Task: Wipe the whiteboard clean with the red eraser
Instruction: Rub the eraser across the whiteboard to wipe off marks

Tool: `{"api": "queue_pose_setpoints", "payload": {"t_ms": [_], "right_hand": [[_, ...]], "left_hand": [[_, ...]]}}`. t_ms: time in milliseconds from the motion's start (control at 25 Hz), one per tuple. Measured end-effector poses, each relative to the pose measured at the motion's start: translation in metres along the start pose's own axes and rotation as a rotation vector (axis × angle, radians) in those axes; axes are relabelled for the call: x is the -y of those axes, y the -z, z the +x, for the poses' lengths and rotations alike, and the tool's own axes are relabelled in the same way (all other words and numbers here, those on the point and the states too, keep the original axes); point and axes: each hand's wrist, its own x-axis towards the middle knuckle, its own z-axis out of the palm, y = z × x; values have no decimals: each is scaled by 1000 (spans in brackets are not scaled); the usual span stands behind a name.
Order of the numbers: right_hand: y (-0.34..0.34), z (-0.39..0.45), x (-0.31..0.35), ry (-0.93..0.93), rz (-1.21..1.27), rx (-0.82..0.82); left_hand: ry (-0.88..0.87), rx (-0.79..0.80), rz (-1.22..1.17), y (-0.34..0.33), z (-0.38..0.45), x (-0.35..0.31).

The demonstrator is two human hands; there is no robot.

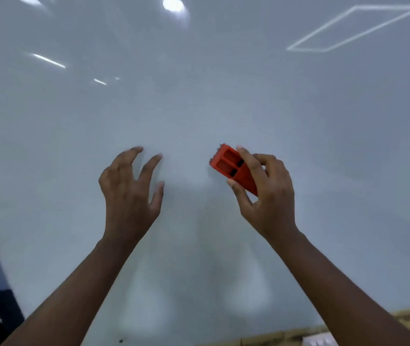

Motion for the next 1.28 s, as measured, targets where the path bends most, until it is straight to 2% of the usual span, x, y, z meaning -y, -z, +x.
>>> {"api": "queue_pose_setpoints", "payload": {"t_ms": [240, 640, 800, 960, 1280], "right_hand": [[-8, 98, 37, 85, 17, -73], [-27, 204, 77, 285, -51, -109], [-31, 238, 87, 364, -87, -194], [-35, 269, 91, 366, -95, -241], [-48, 305, 89, 470, -113, -348]], "left_hand": [[-50, -99, 90, 33, 103, 8], [-138, -197, 232, 63, 182, 41], [-76, -275, 252, 72, 215, 55], [-32, -292, 238, 76, 243, 74], [-34, -345, 279, 81, 276, 119]]}}
